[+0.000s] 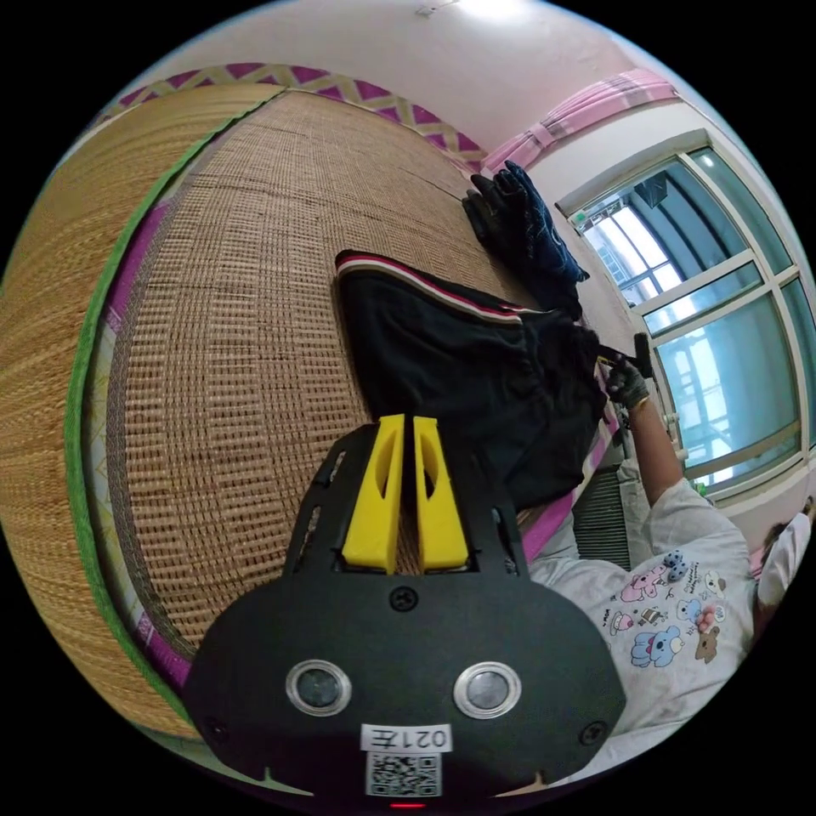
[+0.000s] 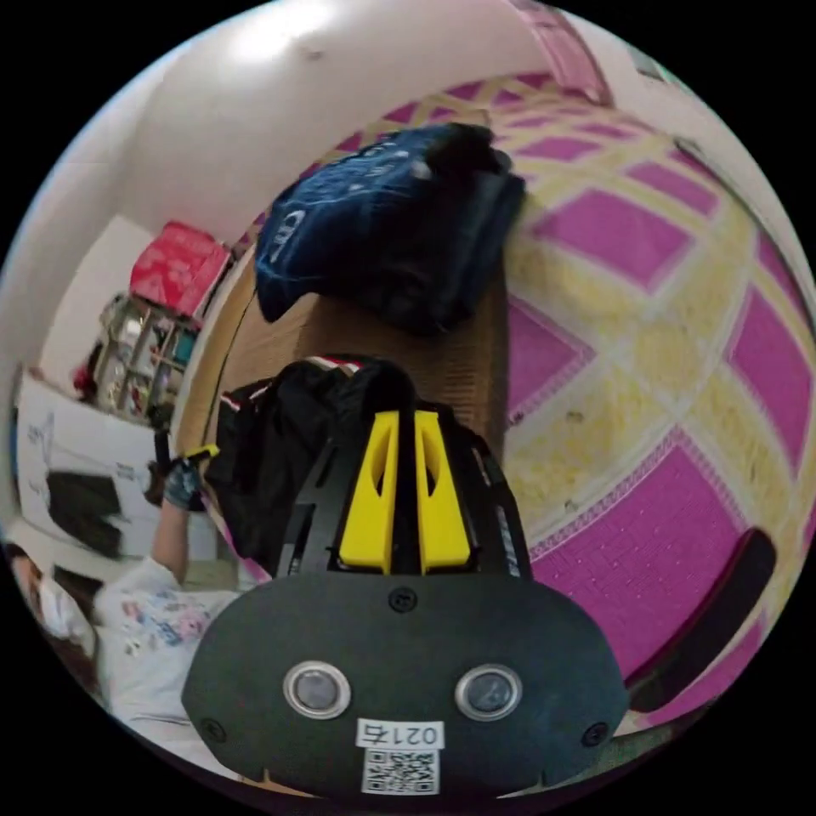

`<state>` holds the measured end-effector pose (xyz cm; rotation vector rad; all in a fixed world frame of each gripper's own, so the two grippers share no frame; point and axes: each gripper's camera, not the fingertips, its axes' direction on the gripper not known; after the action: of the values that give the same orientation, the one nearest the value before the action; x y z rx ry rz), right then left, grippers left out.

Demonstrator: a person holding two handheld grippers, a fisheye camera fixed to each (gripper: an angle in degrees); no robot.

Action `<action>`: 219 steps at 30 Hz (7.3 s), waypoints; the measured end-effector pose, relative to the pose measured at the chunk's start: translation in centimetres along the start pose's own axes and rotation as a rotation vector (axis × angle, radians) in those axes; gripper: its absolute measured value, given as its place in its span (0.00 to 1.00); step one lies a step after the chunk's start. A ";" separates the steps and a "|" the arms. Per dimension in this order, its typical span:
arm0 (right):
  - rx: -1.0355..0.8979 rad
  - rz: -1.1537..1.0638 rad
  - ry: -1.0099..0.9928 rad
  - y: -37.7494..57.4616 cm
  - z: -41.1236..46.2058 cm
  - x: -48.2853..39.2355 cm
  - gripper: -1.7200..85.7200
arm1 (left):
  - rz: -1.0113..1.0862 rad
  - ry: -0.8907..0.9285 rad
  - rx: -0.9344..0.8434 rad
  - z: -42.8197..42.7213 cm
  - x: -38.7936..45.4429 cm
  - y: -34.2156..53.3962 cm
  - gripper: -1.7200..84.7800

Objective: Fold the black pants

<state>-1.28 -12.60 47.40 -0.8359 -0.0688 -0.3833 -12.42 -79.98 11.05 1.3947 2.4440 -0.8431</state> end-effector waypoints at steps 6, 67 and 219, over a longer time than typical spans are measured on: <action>0.204 0.005 -0.055 3.9 -5.2 3.7 0.13 | 0.022 -0.018 0.066 -0.5 0.6 0.1 0.10; 0.136 -0.356 0.318 14.7 6.9 -11.2 0.11 | 0.681 -0.283 0.072 16.6 36.0 -2.9 0.03; 0.028 -0.078 0.412 16.7 -9.1 -5.2 0.01 | 0.027 -0.154 0.497 -25.1 8.4 38.3 0.01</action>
<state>-0.98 -7.58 28.35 -0.7147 0.2762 -0.6196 17.84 -44.69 13.41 1.4341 2.1803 -1.5661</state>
